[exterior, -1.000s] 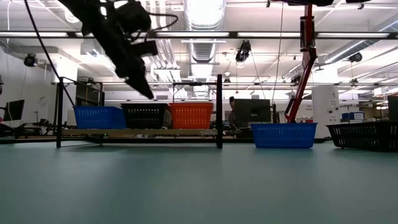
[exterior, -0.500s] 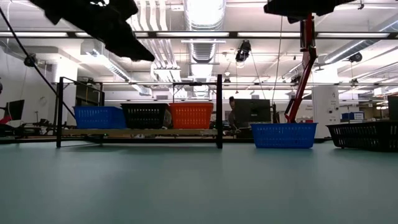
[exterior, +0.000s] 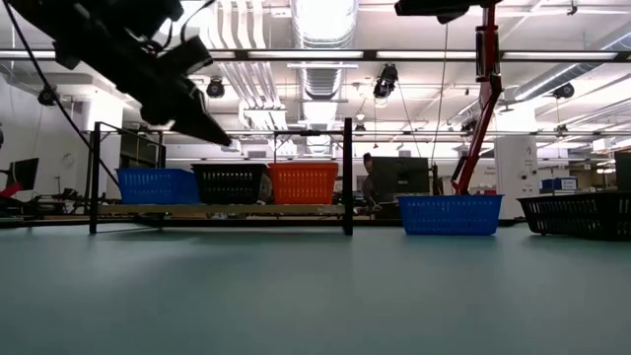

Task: Stack baskets on shelf by color
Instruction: Stack the left black bin on top of the black bin on the shelf

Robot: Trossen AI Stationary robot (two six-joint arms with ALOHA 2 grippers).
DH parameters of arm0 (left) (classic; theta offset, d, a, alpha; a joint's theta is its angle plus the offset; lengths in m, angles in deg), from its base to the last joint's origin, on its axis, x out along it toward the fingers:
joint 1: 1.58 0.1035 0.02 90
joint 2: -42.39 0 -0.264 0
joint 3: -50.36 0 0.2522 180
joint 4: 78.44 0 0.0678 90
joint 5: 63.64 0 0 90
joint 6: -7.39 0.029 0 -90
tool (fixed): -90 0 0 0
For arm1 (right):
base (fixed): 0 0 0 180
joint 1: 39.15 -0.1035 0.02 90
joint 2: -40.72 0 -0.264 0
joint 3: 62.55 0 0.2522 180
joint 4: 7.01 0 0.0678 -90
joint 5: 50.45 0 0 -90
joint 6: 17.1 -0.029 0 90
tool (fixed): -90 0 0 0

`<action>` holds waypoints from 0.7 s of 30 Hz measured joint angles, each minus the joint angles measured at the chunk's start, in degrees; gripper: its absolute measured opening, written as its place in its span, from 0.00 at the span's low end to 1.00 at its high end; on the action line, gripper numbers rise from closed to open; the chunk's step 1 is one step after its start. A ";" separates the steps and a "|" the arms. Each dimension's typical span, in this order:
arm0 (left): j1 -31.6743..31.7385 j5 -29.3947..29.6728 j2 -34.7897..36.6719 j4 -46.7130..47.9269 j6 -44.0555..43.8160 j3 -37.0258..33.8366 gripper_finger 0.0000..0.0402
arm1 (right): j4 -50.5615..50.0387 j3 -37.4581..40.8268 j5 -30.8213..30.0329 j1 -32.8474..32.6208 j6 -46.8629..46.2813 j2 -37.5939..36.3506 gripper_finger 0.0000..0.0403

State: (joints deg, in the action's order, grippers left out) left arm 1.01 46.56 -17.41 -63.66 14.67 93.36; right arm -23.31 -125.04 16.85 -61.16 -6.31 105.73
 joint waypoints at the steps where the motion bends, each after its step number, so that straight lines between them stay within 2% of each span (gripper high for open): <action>1: 0.44 0.12 -0.73 0.02 0.41 0.00 0.04 | -1.43 -0.89 0.02 0.03 -0.42 0.41 0.13; 10: 4.83 0.30 -5.43 1.61 3.69 0.85 0.04 | -6.29 -5.62 0.10 0.03 -1.40 3.86 0.13; 21: 7.55 0.89 -0.95 5.28 5.36 0.74 0.04 | -7.93 -6.34 0.09 0.03 -2.86 4.22 0.13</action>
State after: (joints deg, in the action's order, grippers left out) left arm 8.55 47.45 -18.36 -58.38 20.03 94.10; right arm -31.24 -131.38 16.94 -61.12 -9.17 109.95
